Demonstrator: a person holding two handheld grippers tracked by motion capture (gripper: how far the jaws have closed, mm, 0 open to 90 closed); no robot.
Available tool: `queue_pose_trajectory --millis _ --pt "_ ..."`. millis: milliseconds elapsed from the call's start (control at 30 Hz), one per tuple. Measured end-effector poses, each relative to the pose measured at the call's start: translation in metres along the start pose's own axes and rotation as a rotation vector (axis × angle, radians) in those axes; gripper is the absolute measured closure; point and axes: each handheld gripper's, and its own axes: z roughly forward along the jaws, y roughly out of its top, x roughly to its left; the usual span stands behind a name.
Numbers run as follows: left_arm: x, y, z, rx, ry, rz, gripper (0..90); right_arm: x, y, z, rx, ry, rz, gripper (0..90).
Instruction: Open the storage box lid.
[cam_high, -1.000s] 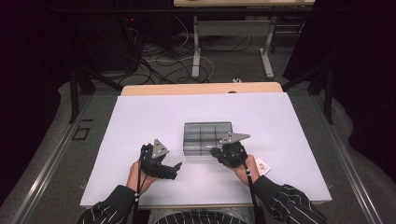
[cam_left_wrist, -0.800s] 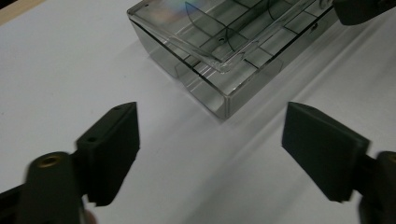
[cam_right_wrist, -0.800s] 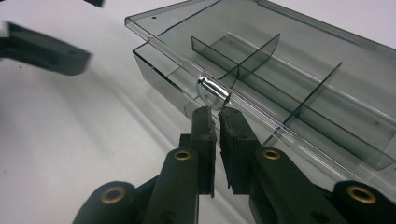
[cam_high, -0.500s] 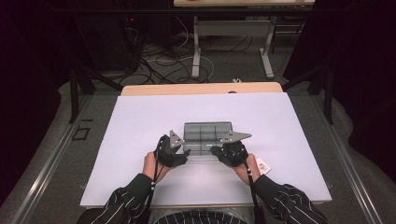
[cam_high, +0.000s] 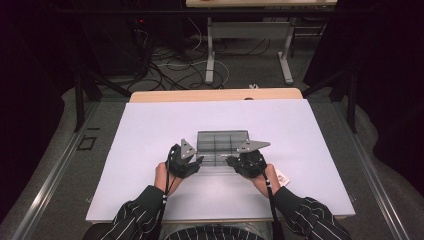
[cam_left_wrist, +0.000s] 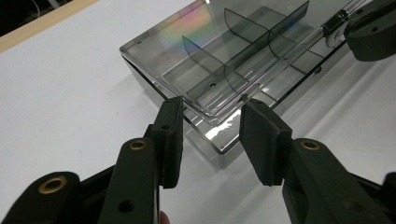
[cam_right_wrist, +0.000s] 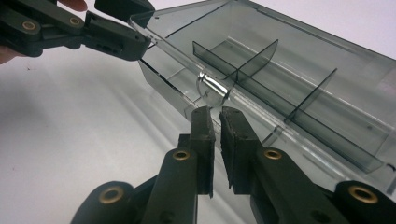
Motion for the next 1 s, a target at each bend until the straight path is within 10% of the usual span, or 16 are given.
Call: queue_pose_trajectory --millis 533,1000 --pt "0.005 0.001 -0.005 -0.045 -0.013 -0.01 64.4 -0.034 -0.012 -0.044 0.071 -0.063 0.065 66.5" --pt "0.008 0.002 -0.004 -0.046 -0.028 0.016 55.3 -0.046 -0.006 -0.038 -0.004 -0.174 0.024 64.6"
